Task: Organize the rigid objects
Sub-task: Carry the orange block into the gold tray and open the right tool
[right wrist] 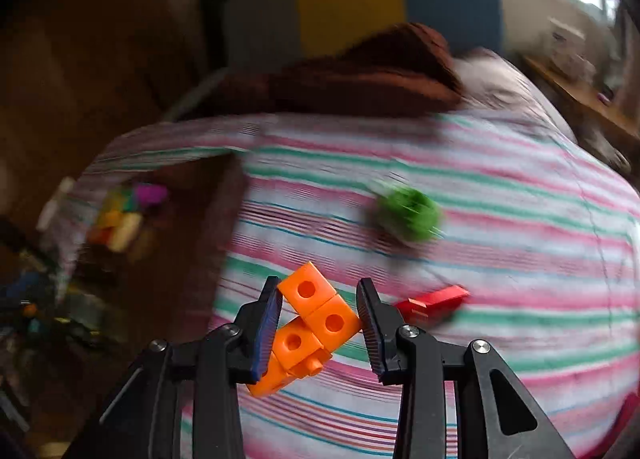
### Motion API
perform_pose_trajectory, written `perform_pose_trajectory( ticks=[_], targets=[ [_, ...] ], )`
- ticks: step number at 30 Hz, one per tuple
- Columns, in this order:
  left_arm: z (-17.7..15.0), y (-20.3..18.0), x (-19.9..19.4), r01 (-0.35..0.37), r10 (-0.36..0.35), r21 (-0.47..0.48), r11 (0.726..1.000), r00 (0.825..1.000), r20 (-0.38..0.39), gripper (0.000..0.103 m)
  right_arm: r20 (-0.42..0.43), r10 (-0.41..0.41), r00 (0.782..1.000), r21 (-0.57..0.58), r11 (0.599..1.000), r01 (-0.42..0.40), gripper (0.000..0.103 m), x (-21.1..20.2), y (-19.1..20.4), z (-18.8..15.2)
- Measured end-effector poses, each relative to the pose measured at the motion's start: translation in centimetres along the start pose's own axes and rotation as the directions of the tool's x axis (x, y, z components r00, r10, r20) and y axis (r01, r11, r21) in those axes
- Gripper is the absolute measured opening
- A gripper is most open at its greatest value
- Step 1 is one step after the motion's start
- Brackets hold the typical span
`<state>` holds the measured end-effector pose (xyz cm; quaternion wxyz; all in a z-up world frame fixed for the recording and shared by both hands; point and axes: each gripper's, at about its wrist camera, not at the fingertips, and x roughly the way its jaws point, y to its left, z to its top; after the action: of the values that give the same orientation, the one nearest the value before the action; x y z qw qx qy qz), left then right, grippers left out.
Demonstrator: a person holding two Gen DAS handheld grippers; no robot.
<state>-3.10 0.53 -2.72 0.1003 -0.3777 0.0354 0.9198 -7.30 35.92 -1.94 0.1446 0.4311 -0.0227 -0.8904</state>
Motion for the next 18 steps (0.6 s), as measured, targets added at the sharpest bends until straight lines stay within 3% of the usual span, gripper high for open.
perform_pose_trajectory(
  ticks=[4,10,15,18],
  targets=[
    [-0.4,0.4,0.2,0.004,-0.004,-0.009,1.000,1.000,-0.009,0.055,0.013,0.099,0.995,-0.087,0.991,-0.098,0.039,0.2,6.0,1.1],
    [-0.6,2.6,0.3,-0.014,0.013,-0.064,0.998,1.000,-0.017,0.055,-0.073,0.220,0.973,-0.200,0.952,-0.230,0.039,3.6,15.2,0.9],
    [-1.2,5.1,0.3,-0.056,0.053,-0.115,0.992,0.998,-0.026,0.055,-0.204,0.215,0.955,-0.245,0.933,-0.263,0.039,8.4,20.8,-1.5],
    [-1.7,6.3,0.4,-0.070,0.066,-0.142,0.987,0.997,-0.038,0.055,-0.270,0.135,0.953,-0.289,0.933,-0.214,0.038,11.4,23.3,-3.3]
  ],
)
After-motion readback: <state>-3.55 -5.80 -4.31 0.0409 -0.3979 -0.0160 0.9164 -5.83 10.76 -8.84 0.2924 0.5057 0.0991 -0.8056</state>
